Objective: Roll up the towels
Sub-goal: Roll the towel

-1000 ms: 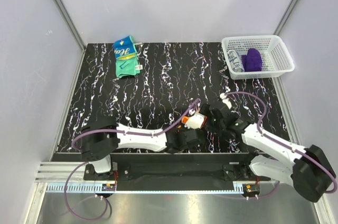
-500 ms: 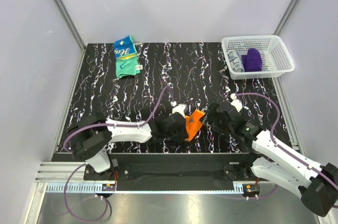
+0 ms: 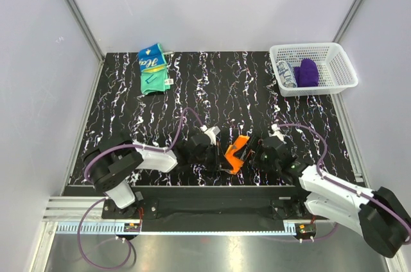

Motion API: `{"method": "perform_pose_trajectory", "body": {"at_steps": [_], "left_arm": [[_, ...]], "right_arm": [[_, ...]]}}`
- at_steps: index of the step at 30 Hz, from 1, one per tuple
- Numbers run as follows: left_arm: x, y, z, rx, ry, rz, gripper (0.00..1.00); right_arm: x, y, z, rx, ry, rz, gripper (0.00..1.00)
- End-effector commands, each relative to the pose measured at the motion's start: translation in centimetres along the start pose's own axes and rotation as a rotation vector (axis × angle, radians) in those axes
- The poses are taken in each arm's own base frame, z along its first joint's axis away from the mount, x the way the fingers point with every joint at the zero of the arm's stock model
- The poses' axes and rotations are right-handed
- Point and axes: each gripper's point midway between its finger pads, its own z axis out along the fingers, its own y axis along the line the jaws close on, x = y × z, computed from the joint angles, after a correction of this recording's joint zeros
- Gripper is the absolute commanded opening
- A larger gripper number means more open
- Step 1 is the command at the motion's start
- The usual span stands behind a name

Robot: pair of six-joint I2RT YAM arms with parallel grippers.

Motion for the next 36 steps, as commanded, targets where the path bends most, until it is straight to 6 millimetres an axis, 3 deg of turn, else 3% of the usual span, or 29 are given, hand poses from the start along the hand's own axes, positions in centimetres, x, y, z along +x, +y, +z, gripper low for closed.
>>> {"method": "perform_pose_trajectory", "body": {"at_steps": [1,2,7,17,20,23,26,27,30,31,32,36], "left_arm": [[-0.4,-1.7,-0.9,0.082,0.014,-0.038,0.0],[-0.4,-1.5,-0.9,0.078,0.014,-0.046,0.0],[-0.2,-0.3,-0.8,0.072,0.026,-0.107,0.0],[0.2,0.1,0.2,0.19,0.057,-0.261,0.0],[0.2,0.3,0.2,0.183,0.051,-0.264,0.0],[0.1,-0.1,0.2,0.2,0.056,-0.261,0.0],[-0.2,-0.8,0.0,0.222,0.051,-0.242,0.02],[-0.4,-1.0,-0.1,0.226,0.047,-0.233,0.14],[-0.8,-1.5,-0.8,0.217,0.026,-0.19,0.3],[-1.0,-1.6,-0.9,0.21,0.019,-0.179,0.41],[-1.1,-1.7,-1.4,0.2,0.009,-0.151,0.44],[-1.6,-2.2,-2.9,0.177,-0.026,-0.068,0.56]], "right_arm": [[-1.1,2.9,0.9,-0.148,-0.051,0.011,0.99],[-1.4,3.6,1.0,-0.183,-0.069,0.014,0.99],[-0.2,3.1,2.1,-0.2,-0.024,0.0,0.95],[0.2,3.9,2.7,-0.285,-0.029,-0.013,0.83],[0.2,4.2,2.9,-0.315,-0.039,-0.026,0.72],[0.1,4.8,3.2,-0.343,-0.037,-0.047,0.5],[0.1,5.8,3.5,-0.355,-0.02,-0.08,0.36],[-0.2,6.2,3.5,-0.361,-0.024,-0.095,0.36],[-1.4,7.9,2.9,-0.363,-0.037,-0.152,0.3],[-1.3,7.2,2.8,-0.31,-0.019,-0.168,0.3],[-2.6,8.8,2.3,-0.325,-0.046,-0.198,0.29],[-8.0,9.9,-0.2,-0.263,-0.141,-0.31,0.29]]}}
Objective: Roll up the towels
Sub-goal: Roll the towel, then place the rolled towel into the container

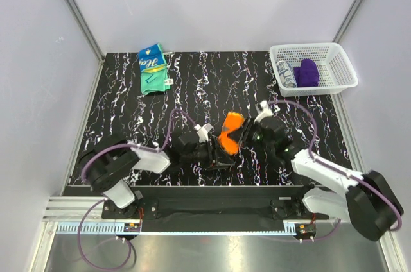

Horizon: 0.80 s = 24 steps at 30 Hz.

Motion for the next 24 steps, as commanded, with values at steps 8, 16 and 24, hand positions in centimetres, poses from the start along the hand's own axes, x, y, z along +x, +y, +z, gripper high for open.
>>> {"method": "perform_pose_trajectory", "body": {"at_steps": [8,16,24], "left_arm": [[-0.5,-1.1,-4.7,-0.05,-0.097,0.306,0.68],[1.1,3.6,-5.5,-0.092,-0.095,0.368,0.68],[2.7,3.6,-5.1,0.052,-0.08,0.391,0.66]], "right_arm": [[-16.9,1.4,-5.0,0.105,-0.115,-0.184,0.27],[-27.4,-0.4,-2.9,0.01,-0.038,-0.132,0.05],[-34.4,-3.2,-0.3,-0.191,0.03,-0.127,0.06]]}}
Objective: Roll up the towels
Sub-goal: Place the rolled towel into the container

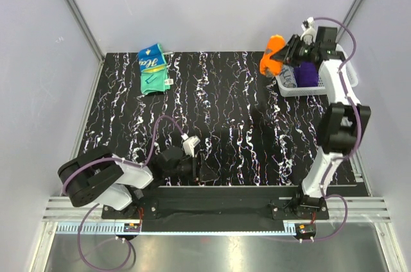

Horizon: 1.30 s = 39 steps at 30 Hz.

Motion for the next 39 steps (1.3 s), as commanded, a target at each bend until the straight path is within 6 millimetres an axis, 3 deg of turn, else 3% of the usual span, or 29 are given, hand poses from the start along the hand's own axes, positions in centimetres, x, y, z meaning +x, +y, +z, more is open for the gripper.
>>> {"method": "perform_pose_trajectory", "body": {"at_steps": [1,2,4,6,7,8,10,11,14,19,24,29,30,32,35,37,39], "left_arm": [[-0.6,-1.1,0.1,0.075,-0.046,0.053,0.66],[-0.5,-0.5,0.1,0.052,-0.051,0.047,0.66],[-0.5,-0.6,0.2,0.064,-0.055,0.048,0.66],[-0.2,-0.4,0.0,0.07,-0.052,0.046,0.65],[-0.3,-0.5,0.0,0.077,-0.055,0.047,0.65],[-0.3,-0.4,0.0,0.072,-0.057,0.044,0.65],[-0.3,-0.2,0.2,0.07,-0.057,0.041,0.65],[-0.3,-0.1,0.3,0.07,-0.055,0.039,0.65],[-0.3,0.0,0.5,0.084,-0.049,0.02,0.65],[-0.4,0.5,0.7,0.083,-0.051,-0.003,0.64],[-0.3,0.6,1.0,0.088,-0.037,-0.01,0.63],[-0.1,0.8,1.2,0.085,-0.024,-0.016,0.63],[-0.2,0.8,1.2,0.085,-0.026,-0.017,0.63],[-0.2,0.9,1.3,0.082,-0.026,-0.021,0.63],[-0.2,1.0,1.3,0.081,-0.023,-0.026,0.63],[-0.2,1.0,1.3,0.081,-0.024,-0.026,0.62],[-0.2,1.1,1.4,0.079,-0.024,-0.028,0.62]], "right_arm": [[-2.5,3.1,0.0,-0.249,0.057,-0.099,0.07],[-2.3,1.4,1.4,-0.261,0.087,-0.071,0.07],[-3.9,1.0,1.0,-0.298,0.08,-0.086,0.07],[-3.5,-1.3,2.0,-0.314,0.112,-0.06,0.07],[-4.4,-2.1,1.7,-0.32,0.096,-0.066,0.07],[-3.7,-4.4,3.0,-0.32,0.12,-0.021,0.08],[-3.9,-5.9,3.4,-0.334,0.131,0.011,0.08],[-3.1,-8.7,4.3,-0.316,0.147,0.055,0.08],[-2.7,-12.1,4.6,-0.267,0.151,0.099,0.08],[-2.1,-15.2,3.8,-0.199,0.147,0.142,0.08],[-1.2,-19.4,3.8,0.03,0.161,0.123,0.07],[0.8,-21.3,5.3,0.144,0.217,0.082,0.09],[1.2,-22.0,5.6,0.2,0.231,0.066,0.13],[2.4,-21.5,7.1,0.216,0.274,0.013,0.2],[2.8,-21.4,8.4,0.287,0.296,-0.038,0.37],[2.0,-21.2,8.4,0.319,0.276,-0.056,0.51],[1.0,-20.4,8.1,0.313,0.251,-0.068,0.56]]}}
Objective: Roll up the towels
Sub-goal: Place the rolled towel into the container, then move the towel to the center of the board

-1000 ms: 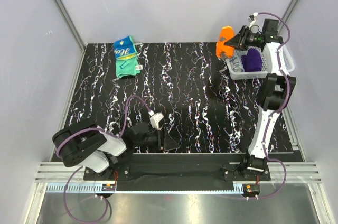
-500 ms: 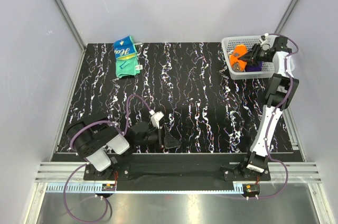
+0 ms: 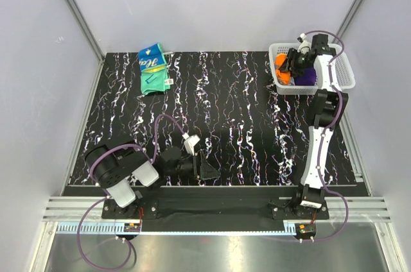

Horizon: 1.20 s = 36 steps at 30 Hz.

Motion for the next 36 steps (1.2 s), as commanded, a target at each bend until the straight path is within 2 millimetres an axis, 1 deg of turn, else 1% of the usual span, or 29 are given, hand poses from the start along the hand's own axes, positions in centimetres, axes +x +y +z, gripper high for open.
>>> {"method": "perform_pose_trajectory", "body": {"at_steps": [1,2,5,7,8,9,11,13,16,18,19,24,25,26,27,28,29,30,31,32,33,34,35,36], "left_arm": [[0.4,1.2,0.1,-0.037,0.015,0.008,0.62],[0.5,1.3,0.1,-0.037,0.017,0.007,0.62],[0.4,1.2,0.2,-0.033,0.014,0.006,0.62],[0.4,1.3,0.3,-0.034,0.016,0.007,0.62],[0.4,1.3,0.3,-0.034,0.016,0.005,0.62],[0.4,1.3,0.3,-0.035,0.017,0.003,0.62],[0.4,1.3,0.4,-0.031,0.02,0.004,0.62],[0.5,1.4,0.4,-0.034,0.022,0.0,0.62],[0.6,1.5,0.5,-0.034,0.026,-0.002,0.61],[0.5,1.4,0.6,-0.033,0.025,-0.001,0.61],[0.5,1.5,0.6,-0.034,0.026,-0.002,0.61],[0.5,1.5,0.7,-0.036,0.027,-0.003,0.61],[0.4,1.5,0.7,-0.037,0.026,-0.002,0.61],[0.5,1.6,0.7,-0.04,0.028,-0.005,0.61],[0.4,1.6,0.7,-0.039,0.026,-0.004,0.61],[0.4,1.6,0.7,-0.04,0.024,-0.004,0.61],[0.5,1.6,0.6,-0.04,0.026,-0.005,0.61],[0.4,1.3,0.6,-0.031,0.02,-0.001,0.61],[0.3,1.1,0.5,-0.025,0.02,0.0,0.61],[0.1,0.9,0.5,-0.019,0.016,0.006,0.61],[0.0,0.8,0.5,-0.025,0.022,0.015,0.61],[-0.1,0.6,0.6,-0.027,0.031,0.021,0.61],[-1.1,-0.4,0.9,-0.01,0.017,0.039,0.61],[-0.9,0.2,0.9,-0.051,0.041,0.032,0.61]], "right_arm": [[0.0,-1.4,0.1,0.122,0.009,-0.034,0.59],[-0.7,-1.1,-0.6,0.136,-0.012,-0.041,0.65],[-2.3,-0.4,-2.2,0.166,-0.065,-0.071,0.75],[-3.2,0.1,-3.1,0.183,-0.096,-0.057,0.77],[-3.5,0.2,-3.4,0.19,-0.107,-0.059,0.84],[-3.9,0.5,-3.8,0.193,-0.118,-0.062,0.98],[-4.7,1.1,-4.6,0.196,-0.146,-0.061,1.0],[-5.3,1.9,-5.3,0.183,-0.168,-0.059,1.0],[-6.7,3.5,-6.8,0.164,-0.217,-0.064,1.0],[-7.3,4.1,-7.5,0.165,-0.242,-0.07,1.0],[-7.7,4.5,-8.1,0.167,-0.257,-0.072,1.0],[-8.6,4.4,-9.8,0.265,-0.305,-0.069,1.0],[-8.8,4.6,-10.1,0.273,-0.313,-0.061,1.0],[-9.2,5.0,-11.0,0.285,-0.335,-0.062,1.0],[-9.2,5.3,-10.9,0.285,-0.34,-0.063,1.0],[-9.7,6.3,-12.1,0.279,-0.367,-0.064,1.0],[-9.7,7.1,-12.3,0.267,-0.374,-0.073,1.0],[-9.4,7.9,-12.0,0.253,-0.374,-0.082,1.0],[-9.7,9.6,-13.2,0.242,-0.399,-0.102,1.0],[-9.7,10.6,-13.4,0.235,-0.407,-0.117,1.0],[-9.2,11.5,-13.4,0.227,-0.4,-0.131,1.0],[-9.0,14.5,-14.4,0.203,-0.418,-0.177,1.0],[-8.2,15.2,-14.4,0.215,-0.41,-0.184,1.0],[-7.6,16.5,-14.5,0.207,-0.408,-0.199,1.0]]}}
